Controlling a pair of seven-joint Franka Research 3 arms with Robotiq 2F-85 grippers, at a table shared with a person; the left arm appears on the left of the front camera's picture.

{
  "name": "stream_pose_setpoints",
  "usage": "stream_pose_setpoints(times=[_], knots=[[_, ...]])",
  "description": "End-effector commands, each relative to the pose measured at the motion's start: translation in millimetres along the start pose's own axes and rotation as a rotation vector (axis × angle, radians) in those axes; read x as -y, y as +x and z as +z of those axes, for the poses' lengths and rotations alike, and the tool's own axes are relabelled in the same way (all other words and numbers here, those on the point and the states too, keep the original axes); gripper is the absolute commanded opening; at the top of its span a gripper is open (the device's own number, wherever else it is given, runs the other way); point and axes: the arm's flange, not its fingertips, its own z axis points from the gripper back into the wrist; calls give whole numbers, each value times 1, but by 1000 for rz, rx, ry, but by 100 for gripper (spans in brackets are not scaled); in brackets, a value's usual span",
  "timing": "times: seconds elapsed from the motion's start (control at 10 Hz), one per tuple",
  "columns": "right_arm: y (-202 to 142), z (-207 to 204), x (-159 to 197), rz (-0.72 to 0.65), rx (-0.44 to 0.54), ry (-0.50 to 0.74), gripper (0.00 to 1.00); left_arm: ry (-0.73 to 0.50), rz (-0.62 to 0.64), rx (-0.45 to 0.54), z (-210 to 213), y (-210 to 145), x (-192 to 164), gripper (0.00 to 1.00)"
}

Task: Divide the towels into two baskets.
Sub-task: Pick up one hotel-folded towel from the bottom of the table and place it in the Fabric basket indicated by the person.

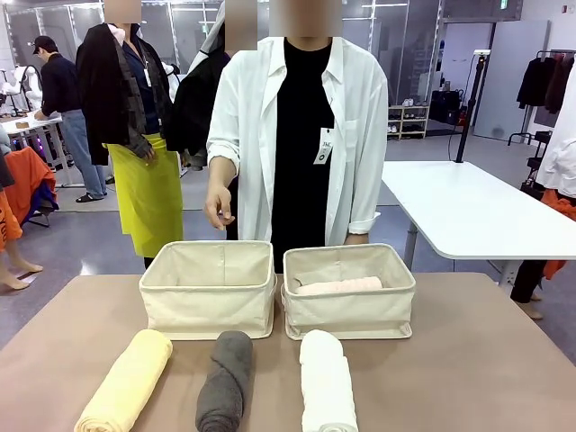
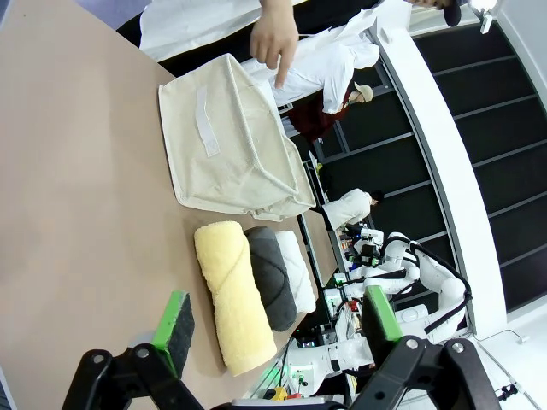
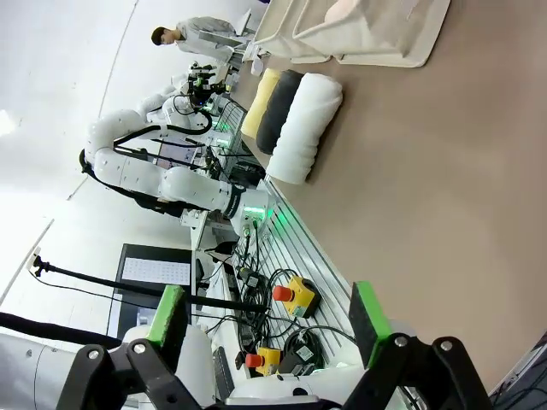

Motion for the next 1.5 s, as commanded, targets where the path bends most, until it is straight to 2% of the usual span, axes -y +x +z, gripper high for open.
stream_pose_setpoints(times=[0.0,0.4,0.7,0.9,1.2,1.4], knots=[[-3,-1,-2,15,-8,-7,96,-10,-11,4,3,-1,2,100],[-3,-1,-2,15,-8,-7,96,0,0,0,0,0,0,100],[-3,-1,-2,15,-8,-7,96,166,-149,-277,-72,28,69,100],[-3,-1,-2,15,-8,-7,96,271,-209,-440,-126,23,101,100],[-3,-1,-2,15,-8,-7,96,516,-290,-590,-188,7,126,100],[-3,-1,-2,15,-8,-7,96,704,-346,-646,-224,-12,135,100]])
